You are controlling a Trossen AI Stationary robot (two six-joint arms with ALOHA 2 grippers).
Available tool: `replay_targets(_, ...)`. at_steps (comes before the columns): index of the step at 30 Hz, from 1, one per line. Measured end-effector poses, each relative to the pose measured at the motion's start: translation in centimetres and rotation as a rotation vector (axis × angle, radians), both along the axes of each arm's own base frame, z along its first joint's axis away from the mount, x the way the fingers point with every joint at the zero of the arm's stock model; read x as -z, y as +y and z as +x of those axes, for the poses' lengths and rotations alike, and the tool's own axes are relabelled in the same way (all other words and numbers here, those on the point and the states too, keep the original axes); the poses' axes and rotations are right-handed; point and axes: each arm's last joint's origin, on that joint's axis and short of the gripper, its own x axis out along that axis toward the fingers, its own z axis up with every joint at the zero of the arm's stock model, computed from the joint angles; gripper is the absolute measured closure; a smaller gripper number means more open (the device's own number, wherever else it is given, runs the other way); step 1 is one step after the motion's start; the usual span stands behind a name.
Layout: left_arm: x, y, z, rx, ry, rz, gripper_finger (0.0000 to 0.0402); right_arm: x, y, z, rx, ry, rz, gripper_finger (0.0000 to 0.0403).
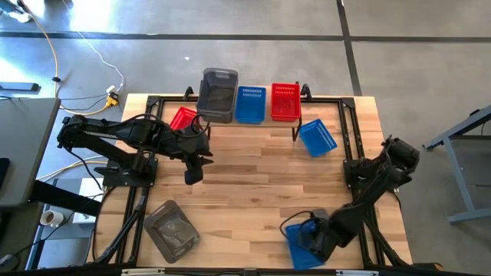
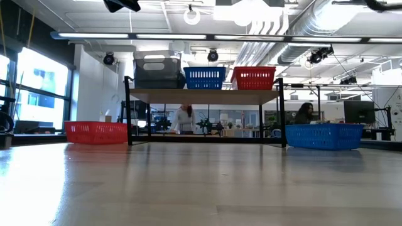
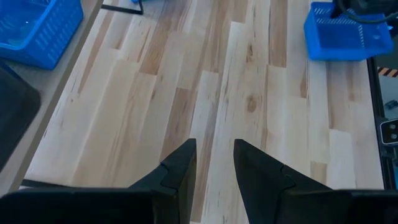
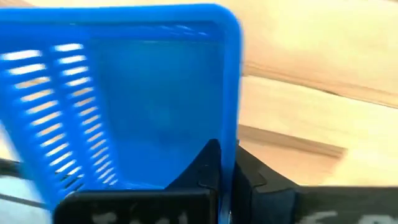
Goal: Stack baskets on shelf by color
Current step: Stack the bottom blue bin on top of the blue bin on the shelf
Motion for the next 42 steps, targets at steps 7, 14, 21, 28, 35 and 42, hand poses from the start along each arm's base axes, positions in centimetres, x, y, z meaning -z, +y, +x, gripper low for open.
replay_targets(7,-0.2,0.0,0.2,0.001,-0.030,-0.003,0.0303,-2.9,-1.4,3.1,0.044,-0.106,-0.090,0.0402)
replay_targets(14,-0.4,-0.7,0.4,0.045,-0.062,-0.026,0.0303,-5.8,-4.2,6.1,0.033,-0.168,-0.219,0.0402)
replay_targets(21,-1.3,-2.8,1.1,0.133,-0.190,-0.040,0.0303,-8.1,-8.0,9.0,-0.023,-0.215,-0.331,0.0403)
replay_targets(28,-0.6,-4.7,2.3,0.212,-0.180,-0.018,0.0301,-9.3,-11.4,11.1,-0.068,-0.239,-0.386,0.0403)
replay_targets(35,1.1,-6.0,3.9,0.272,-0.120,-0.052,0.0269,-9.5,-14.1,12.2,-0.029,-0.234,-0.411,0.0403)
replay_targets(42,3.3,-6.4,6.0,0.274,-0.053,-0.017,0.0224,-9.6,-15.5,13.0,0.038,-0.281,-0.442,0.0403)
